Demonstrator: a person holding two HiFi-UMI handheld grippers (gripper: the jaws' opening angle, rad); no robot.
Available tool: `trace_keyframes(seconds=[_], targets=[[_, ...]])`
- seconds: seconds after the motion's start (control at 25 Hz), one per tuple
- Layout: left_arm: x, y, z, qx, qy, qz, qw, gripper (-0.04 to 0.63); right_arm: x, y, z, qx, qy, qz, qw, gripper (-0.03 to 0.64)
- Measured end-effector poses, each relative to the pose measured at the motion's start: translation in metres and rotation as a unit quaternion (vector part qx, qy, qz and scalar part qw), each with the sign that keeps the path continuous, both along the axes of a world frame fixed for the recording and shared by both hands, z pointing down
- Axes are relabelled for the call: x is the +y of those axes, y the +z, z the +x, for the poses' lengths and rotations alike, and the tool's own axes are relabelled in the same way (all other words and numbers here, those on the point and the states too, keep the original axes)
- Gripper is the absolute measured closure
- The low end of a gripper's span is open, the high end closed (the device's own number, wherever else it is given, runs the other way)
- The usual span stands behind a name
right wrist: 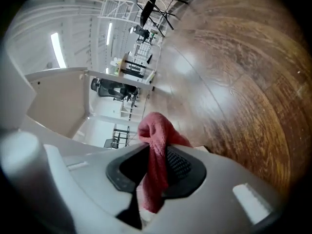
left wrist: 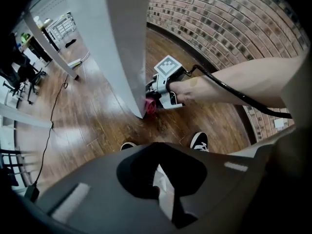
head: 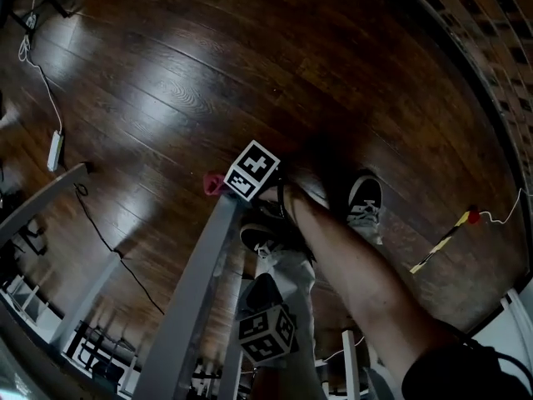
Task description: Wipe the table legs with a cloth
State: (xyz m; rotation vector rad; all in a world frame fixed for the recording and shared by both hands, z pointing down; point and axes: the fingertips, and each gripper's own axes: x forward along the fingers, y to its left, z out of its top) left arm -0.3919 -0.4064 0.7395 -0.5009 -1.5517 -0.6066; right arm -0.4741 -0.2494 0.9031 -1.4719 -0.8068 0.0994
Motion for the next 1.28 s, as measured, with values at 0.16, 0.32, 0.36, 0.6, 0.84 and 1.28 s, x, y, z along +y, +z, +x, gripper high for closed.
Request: trace_keyframes(seconds=[0.16,0.32,0.36,0.6,0.84,1.28], targets=[[-0.018,-0.035,-0.006,0.000,0.029,0.015,0.9995,0.594,-0.006,-0.092,0.004,0.028,0.025,-0.032,0.999,0.555],[-0.024,-0.075,-0.015,-0.009,0.049,0.018,0.9986,0.594,-0.006,-0.196,-0.002,0.022,0.023,-0.080,0.996,0.554],[-0.024,-0.083,-0.018,-0.014,0.053,0.018,0.9983,0.594,-0.006,-0.222,-0.006,0.017,0.022,-0.091,0.995,0.554],[-0.026,-0.171,-0.017,-0.054,0.051,0.012,0.9971,0.594,-0.012,-0.379,-0.005,0.017,0.021,-0.145,0.989,0.555],[-0.061,-0.259,0.001,-0.074,0.036,0.054,0.9951,0.594,-0.028,-0.484,-0.018,0.048,0.083,-0.148,0.984,0.555],[-0.066,-0.375,-0.007,-0.122,0.098,0.072,0.9850,0.594,-0.175,-0.580,-0.028,-0.096,0.046,-0.048,0.993,0.557]])
